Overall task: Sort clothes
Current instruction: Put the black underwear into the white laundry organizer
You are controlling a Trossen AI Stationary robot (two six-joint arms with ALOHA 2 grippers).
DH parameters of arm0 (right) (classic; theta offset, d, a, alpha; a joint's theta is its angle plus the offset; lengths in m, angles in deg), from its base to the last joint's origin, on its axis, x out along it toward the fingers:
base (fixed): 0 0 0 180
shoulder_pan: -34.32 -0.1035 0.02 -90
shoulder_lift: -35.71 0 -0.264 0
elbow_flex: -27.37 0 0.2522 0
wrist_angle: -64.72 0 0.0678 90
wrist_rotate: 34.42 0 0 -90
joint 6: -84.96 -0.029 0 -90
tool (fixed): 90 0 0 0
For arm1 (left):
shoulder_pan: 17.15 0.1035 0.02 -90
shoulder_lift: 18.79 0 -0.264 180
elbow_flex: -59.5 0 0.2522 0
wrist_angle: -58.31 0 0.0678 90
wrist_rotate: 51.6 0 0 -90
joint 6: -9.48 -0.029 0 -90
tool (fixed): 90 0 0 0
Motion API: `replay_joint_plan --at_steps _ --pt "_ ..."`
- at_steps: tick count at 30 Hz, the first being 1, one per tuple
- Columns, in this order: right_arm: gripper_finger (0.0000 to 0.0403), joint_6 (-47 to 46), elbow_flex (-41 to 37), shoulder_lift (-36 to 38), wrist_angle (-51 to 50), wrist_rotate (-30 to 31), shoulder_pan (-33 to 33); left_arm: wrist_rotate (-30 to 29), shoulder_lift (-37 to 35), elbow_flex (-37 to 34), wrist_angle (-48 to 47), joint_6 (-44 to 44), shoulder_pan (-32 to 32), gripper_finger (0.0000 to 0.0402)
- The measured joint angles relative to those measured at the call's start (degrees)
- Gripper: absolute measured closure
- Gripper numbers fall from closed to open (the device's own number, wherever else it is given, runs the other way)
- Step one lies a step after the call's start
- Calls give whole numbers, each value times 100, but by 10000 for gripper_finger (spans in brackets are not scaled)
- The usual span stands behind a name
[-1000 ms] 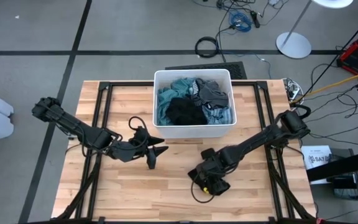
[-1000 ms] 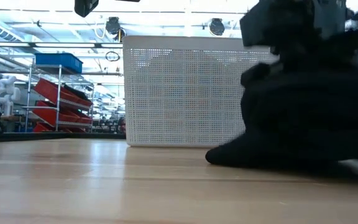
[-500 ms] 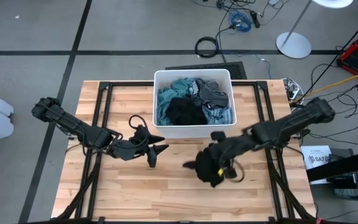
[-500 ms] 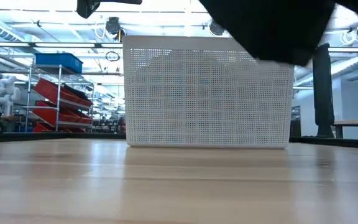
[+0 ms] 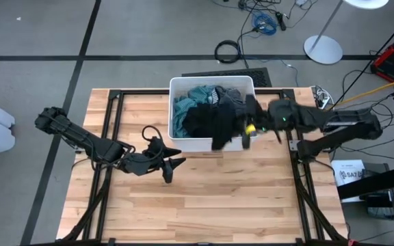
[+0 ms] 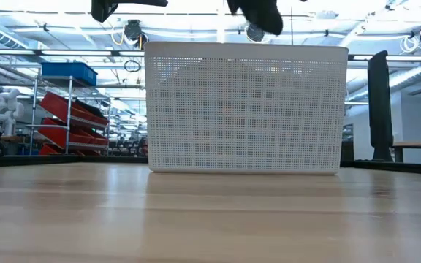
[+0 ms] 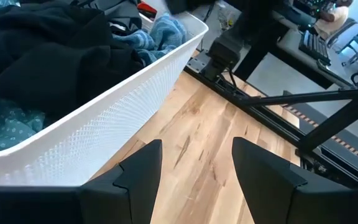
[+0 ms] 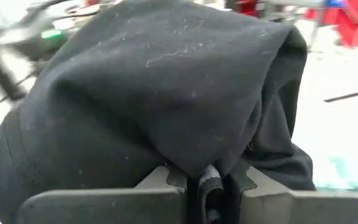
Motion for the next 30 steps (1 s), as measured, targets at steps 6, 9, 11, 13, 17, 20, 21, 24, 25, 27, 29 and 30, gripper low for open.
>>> replay_joint_plan --at_steps 6,9,11,13,17,20,21,24,25,27,29,30 --pt "376 -2 0 -432 321 -10 969 -27 0 0 5 143 0 196" --pt "376 -83 0 -785 837 -11 1305 -117 0 2 8 151 0 196" --pt "376 -151 56 -1072 1085 -11 1503 -228 0 2 13 152 -1 196" --pt "376 -153 256 -1425 1032 -7 1675 -286 0 0 39 153 13 196" --pt "376 -461 826 -2177 415 -7 1916 -293 0 0 50 157 37 196" --pt "376 -550 1264 -2711 -223 4 2004 -293 0 2 49 206 37 196" --pt "376 -546 1395 -2874 -419 1 2034 -293 0 2 46 264 36 196" --pt "376 -511 1641 -3307 -906 -41 2084 -293 0 1 46 295 31 196" --pt "376 -511 1694 -3432 -1062 -53 2100 -293 0 2 46 297 31 196" --pt "376 -515 1732 -3630 -1305 -150 2119 -293 0 2 45 298 31 196" --pt "376 -549 1733 -3791 -1621 -138 2120 -293 0 2 46 304 31 196" --pt "376 -549 1735 -3866 -1764 -138 2118 -293 0 2 44 304 31 196"
